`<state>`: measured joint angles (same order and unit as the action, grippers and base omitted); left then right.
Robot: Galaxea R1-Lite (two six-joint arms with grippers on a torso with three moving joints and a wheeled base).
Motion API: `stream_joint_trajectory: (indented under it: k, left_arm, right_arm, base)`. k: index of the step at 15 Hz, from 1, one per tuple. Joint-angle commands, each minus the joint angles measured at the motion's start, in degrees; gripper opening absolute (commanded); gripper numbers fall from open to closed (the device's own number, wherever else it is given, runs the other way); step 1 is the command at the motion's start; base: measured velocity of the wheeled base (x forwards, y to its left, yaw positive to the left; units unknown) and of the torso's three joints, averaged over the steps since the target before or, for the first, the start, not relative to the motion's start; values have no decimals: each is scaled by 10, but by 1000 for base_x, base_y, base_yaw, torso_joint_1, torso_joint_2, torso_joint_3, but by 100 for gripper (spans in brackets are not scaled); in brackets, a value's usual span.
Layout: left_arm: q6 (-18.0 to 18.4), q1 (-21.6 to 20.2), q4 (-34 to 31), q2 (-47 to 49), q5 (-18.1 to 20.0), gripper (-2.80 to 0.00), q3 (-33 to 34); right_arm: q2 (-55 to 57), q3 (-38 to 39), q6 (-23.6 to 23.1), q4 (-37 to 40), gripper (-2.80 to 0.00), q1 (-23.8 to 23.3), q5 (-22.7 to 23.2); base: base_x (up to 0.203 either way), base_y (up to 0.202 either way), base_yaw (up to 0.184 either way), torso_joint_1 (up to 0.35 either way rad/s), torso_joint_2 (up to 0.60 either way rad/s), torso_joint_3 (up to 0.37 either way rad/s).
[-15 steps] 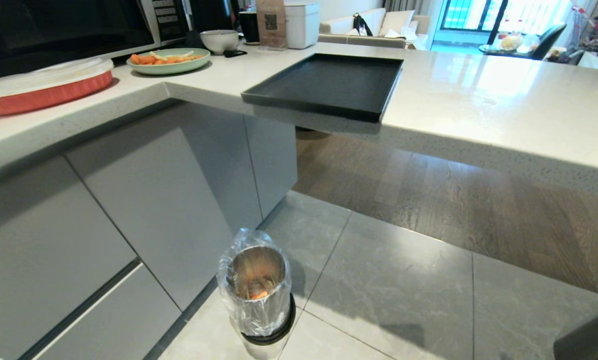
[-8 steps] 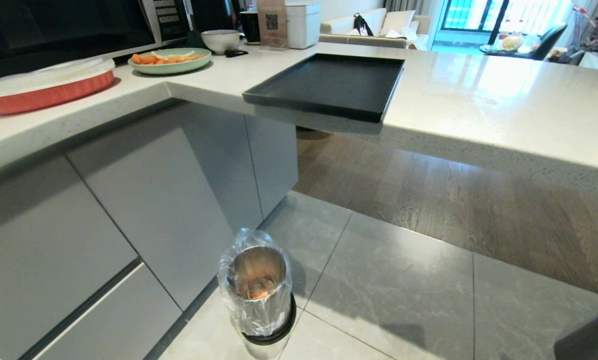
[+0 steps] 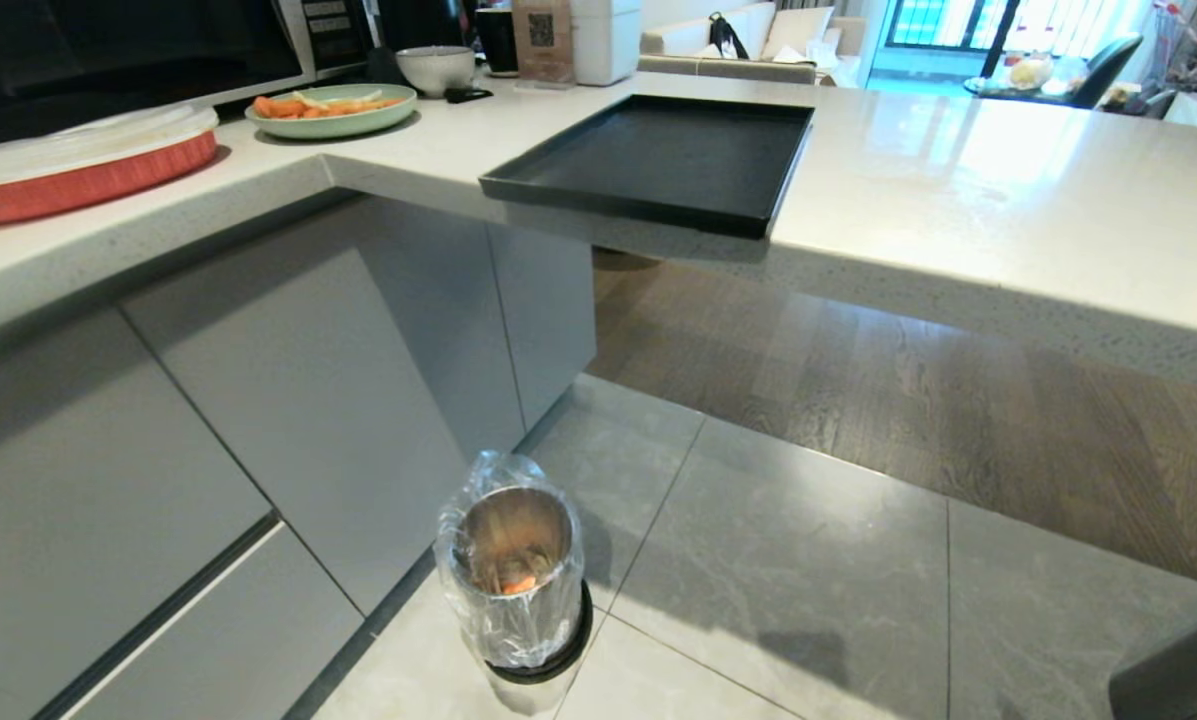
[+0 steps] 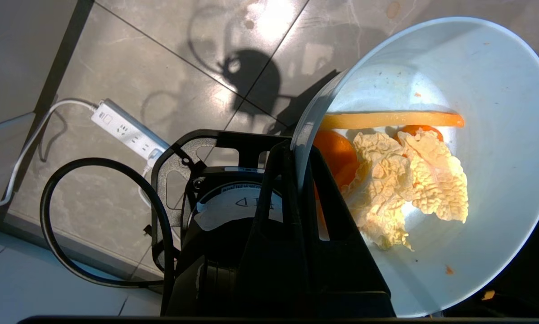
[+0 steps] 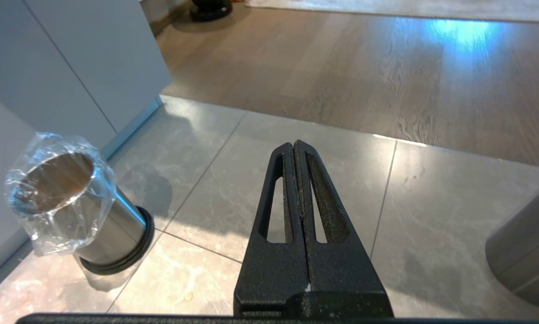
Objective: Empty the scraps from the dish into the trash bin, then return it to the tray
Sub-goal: Move the bowl over the trash can
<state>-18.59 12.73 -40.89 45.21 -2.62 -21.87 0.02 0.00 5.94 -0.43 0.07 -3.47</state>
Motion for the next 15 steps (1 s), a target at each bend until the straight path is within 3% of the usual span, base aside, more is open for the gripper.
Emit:
stream_joint_trajectory:
  k: [1,15]
  left_arm:
    - [0,0,-3,-8,0,-280,4]
    - [0,7,-4,-20,-1,-280,15]
  right_arm:
    - [0,0,0,0,-280,0,0]
    - [0,0,0,0,-280,0,0]
  base:
    - [0,0,0,2,2,-173]
    - [0,0,0,3,3,-195]
